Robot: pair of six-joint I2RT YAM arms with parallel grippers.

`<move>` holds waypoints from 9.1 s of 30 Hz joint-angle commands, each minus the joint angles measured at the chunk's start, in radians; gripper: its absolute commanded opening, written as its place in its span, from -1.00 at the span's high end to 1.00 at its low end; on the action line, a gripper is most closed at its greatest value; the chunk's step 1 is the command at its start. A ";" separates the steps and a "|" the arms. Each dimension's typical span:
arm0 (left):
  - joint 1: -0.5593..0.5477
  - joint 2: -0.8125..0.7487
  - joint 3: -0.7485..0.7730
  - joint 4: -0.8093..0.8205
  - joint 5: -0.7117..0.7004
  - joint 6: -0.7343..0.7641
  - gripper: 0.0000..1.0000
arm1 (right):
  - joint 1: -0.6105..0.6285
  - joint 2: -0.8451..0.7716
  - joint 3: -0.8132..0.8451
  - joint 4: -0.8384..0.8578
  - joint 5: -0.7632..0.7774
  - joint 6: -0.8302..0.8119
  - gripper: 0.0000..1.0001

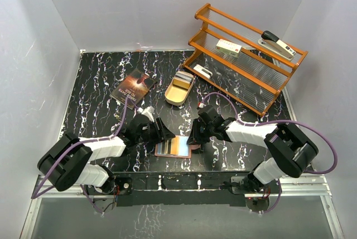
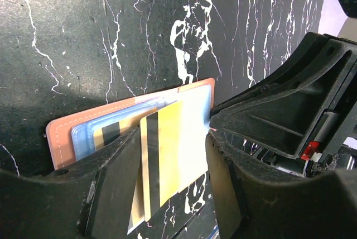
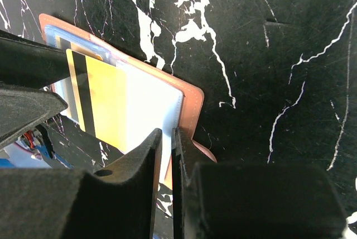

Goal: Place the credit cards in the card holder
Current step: Insert the credit card into the card holder, then turn over the card slot in the card holder, then pick up the credit card from the storage box.

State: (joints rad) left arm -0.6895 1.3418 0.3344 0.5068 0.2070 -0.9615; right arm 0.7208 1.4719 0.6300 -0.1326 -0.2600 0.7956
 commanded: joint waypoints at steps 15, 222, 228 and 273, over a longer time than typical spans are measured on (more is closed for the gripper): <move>-0.029 0.021 0.057 -0.128 0.000 0.005 0.13 | 0.008 -0.011 -0.032 -0.021 0.033 -0.002 0.76; -0.045 -0.026 0.280 -0.352 0.175 -0.006 -0.21 | 0.216 -0.298 0.441 -0.312 0.561 -0.190 0.26; -0.027 -0.124 0.301 -0.570 0.025 0.117 -0.30 | 0.184 -0.156 0.557 -0.251 0.516 -0.384 0.22; 0.129 -0.561 0.330 -0.908 -0.105 0.440 -0.97 | -0.095 0.813 1.324 -0.303 0.580 -1.123 0.04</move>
State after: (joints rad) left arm -0.5648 0.7952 0.6712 -0.3920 0.1139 -0.5346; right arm 0.6273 2.2677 1.8923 -0.4671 0.2630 -0.2955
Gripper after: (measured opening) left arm 0.983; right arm 0.508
